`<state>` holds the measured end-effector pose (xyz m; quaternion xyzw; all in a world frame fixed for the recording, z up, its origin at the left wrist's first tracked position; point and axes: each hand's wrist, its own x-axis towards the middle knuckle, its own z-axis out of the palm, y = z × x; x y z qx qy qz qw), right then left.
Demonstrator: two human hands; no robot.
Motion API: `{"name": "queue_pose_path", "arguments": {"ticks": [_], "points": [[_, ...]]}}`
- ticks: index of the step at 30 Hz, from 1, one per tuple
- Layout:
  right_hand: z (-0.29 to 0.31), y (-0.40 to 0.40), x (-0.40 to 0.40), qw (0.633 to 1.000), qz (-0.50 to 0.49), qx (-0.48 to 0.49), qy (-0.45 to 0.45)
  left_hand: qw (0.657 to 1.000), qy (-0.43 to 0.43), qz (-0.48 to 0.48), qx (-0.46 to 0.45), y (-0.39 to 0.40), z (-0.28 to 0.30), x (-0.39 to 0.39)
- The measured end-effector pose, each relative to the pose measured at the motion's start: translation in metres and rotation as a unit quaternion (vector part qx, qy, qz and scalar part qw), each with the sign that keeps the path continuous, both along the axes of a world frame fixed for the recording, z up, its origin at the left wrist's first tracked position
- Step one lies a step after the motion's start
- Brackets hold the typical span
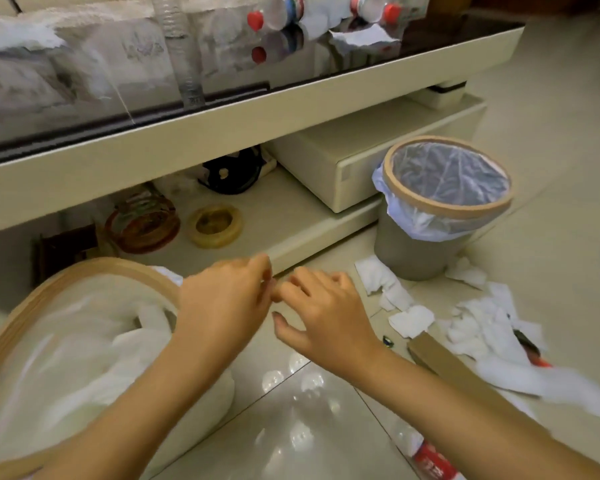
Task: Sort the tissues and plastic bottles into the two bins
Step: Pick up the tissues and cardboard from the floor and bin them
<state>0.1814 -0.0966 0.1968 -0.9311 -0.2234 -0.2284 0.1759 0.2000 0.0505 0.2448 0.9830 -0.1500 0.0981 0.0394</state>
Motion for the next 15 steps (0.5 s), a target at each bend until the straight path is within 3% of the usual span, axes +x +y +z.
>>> {"name": "queue_pose_path", "arguments": {"ticks": [9, 15], "points": [[-0.076, -0.13, -0.033, 0.979, -0.136, -0.144, 0.055, 0.983, 0.103, -0.147, 0.04, -0.134, -0.085, 0.04], [-0.111, -0.186, -0.051, 0.952, -0.238, -0.15, 0.118, 0.963, 0.196, -0.181, 0.042, -0.216, -0.147, 0.076]]}}
